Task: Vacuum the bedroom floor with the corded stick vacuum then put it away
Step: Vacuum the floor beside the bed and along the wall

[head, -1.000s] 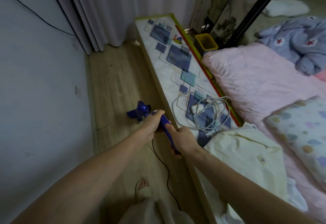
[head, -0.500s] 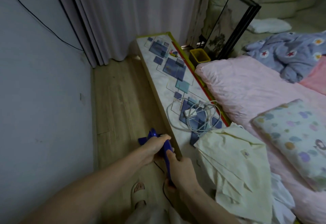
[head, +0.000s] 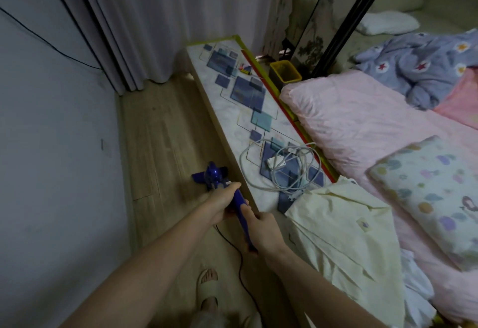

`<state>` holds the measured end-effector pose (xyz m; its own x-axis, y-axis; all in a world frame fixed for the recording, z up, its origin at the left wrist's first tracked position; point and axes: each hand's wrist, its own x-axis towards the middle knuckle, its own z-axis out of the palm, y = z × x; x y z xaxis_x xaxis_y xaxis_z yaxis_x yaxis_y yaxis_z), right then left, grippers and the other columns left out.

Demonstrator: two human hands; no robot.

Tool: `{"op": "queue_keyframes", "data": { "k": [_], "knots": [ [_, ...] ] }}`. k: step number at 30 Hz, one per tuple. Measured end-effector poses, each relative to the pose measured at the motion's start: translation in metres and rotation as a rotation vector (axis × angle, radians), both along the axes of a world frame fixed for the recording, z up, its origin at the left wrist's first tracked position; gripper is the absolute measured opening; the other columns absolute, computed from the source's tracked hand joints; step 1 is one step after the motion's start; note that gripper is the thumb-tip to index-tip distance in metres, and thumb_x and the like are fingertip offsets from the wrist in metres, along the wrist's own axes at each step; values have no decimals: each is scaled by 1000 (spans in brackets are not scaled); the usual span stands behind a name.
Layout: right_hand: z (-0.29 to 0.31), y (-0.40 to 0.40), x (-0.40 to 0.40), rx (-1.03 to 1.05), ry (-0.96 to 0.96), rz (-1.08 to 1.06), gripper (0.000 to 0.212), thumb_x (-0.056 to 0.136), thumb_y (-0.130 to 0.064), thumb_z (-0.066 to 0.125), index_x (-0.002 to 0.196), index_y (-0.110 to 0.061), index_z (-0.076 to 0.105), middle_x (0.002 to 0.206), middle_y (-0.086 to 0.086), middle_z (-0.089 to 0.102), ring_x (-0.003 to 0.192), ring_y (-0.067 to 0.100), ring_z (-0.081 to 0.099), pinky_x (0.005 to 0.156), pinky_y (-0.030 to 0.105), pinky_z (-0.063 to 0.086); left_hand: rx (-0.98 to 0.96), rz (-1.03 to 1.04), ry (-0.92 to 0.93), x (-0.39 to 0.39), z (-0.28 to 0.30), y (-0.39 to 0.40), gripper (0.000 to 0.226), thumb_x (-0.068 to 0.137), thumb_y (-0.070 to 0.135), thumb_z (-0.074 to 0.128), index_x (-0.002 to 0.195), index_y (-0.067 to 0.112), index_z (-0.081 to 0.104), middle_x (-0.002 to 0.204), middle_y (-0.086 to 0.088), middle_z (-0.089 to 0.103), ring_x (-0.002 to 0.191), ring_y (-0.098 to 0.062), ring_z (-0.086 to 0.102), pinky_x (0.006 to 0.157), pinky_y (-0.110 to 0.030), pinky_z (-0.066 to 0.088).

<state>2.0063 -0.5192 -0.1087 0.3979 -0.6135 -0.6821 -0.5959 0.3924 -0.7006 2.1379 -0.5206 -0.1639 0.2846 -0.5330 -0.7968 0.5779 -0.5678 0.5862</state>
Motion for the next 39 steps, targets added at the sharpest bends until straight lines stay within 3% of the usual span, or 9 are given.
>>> {"op": "queue_keyframes", "data": {
  "k": [4,7,12,16,25,33,39],
  "knots": [
    [-13,-26,34,-13,-4,19,39,101,-45,39,87,-12,55,57,3,54,34,8,46,36,18,39,1,-29,-4,36,-14,-28,31,97,30,54,111,2,52,73,-13,65,69,-25,64,83,-40,55],
    [-28,-47,61,-33,1,37,38,100,-46,39,88,-13,54,58,3,55,35,9,47,37,20,40,14,-15,6,64,-27,-50,24,97,29,55,95,6,54,75,-14,64,70,-26,64,91,-43,54],
    [-58,-77,102,-59,51,93,29,101,-44,39,89,-21,52,62,1,56,34,3,47,38,17,42,37,31,48,103,-57,-79,39,96,35,56,118,3,52,80,-15,67,70,-26,67,74,-39,58],
    [-77,-95,135,-69,57,80,33,101,-45,38,101,-16,54,62,2,53,31,2,44,36,17,40,39,56,48,134,-72,-98,49,95,38,57,129,3,49,79,-15,66,66,-24,66,58,-33,57],
    [-99,-117,161,-39,63,77,38,101,-47,36,107,-13,53,65,2,53,36,4,45,37,17,41,50,15,51,164,-87,-120,47,97,37,55,131,5,47,85,-16,66,72,-25,67,60,-35,56],
    [-93,-104,130,-24,86,64,36,102,-46,36,101,-14,53,66,2,53,42,8,46,38,16,40,84,-46,71,136,-76,-107,38,99,33,52,122,3,47,86,-17,66,74,-26,66,65,-36,55],
    [-68,-82,93,-1,55,47,40,101,-47,37,103,-12,56,63,2,54,36,7,46,39,19,41,87,-38,64,99,-48,-83,30,98,32,53,112,6,48,86,-18,65,75,-27,66,65,-38,55]
  ]
}}
